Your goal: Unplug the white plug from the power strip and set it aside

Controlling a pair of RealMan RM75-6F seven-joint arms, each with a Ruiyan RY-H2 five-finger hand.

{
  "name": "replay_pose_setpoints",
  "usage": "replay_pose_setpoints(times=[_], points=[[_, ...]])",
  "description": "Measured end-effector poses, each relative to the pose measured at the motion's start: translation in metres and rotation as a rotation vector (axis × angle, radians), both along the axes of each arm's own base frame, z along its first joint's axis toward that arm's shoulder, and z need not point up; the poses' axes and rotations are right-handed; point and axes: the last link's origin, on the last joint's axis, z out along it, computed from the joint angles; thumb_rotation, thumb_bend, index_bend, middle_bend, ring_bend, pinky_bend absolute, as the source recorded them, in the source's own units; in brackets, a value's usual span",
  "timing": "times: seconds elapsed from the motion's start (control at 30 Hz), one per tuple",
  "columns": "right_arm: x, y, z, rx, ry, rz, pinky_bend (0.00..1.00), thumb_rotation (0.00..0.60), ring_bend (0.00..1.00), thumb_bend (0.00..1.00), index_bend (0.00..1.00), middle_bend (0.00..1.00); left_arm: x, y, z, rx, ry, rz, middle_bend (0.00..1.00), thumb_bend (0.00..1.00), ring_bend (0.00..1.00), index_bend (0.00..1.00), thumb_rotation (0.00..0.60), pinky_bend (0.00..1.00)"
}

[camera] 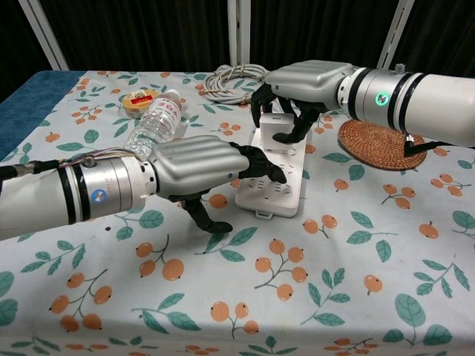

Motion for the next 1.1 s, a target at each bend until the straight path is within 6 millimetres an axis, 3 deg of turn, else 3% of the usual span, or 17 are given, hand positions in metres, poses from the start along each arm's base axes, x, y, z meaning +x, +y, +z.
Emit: replay_pose_setpoints(times=[0.27, 0.57, 0.77, 0.93, 1.1], points=[[0.007, 0.001, 0.000, -0.006, -0.013, 0.005, 0.80, 0.600, 0.66, 0.63, 0.99, 0.71, -0.001, 0.001, 0.001, 0.002, -0.004, 0.008, 0.17, 0.25, 0.07, 0.14, 0.600, 0.18], [-0.005, 0.003, 0.034, -0.064, -0.069, -0.017, 0.80, 0.600, 0.65, 0.63, 0.98, 0.71, 0.003, -0.001, 0.008, 0.010, -0.031, -0.004, 0.17, 0.25, 0.07, 0.14, 0.600, 0.18], [-0.027, 0.011, 0.065, -0.082, -0.103, -0.075, 0.79, 0.600, 0.65, 0.63, 0.95, 0.70, 0.007, -0.002, 0.023, 0.031, -0.075, -0.004, 0.17, 0.25, 0.07, 0.14, 0.600, 0.19], [-0.058, 0.023, 0.092, -0.073, -0.086, -0.167, 0.71, 0.600, 0.61, 0.63, 0.88, 0.67, 0.006, -0.002, 0.046, 0.081, -0.131, 0.006, 0.17, 0.25, 0.07, 0.14, 0.600, 0.19], [-0.092, 0.039, 0.098, -0.007, -0.072, -0.289, 0.64, 0.600, 0.55, 0.62, 0.78, 0.62, -0.001, -0.001, 0.078, 0.162, -0.202, 0.037, 0.17, 0.24, 0.07, 0.14, 0.600, 0.18]])
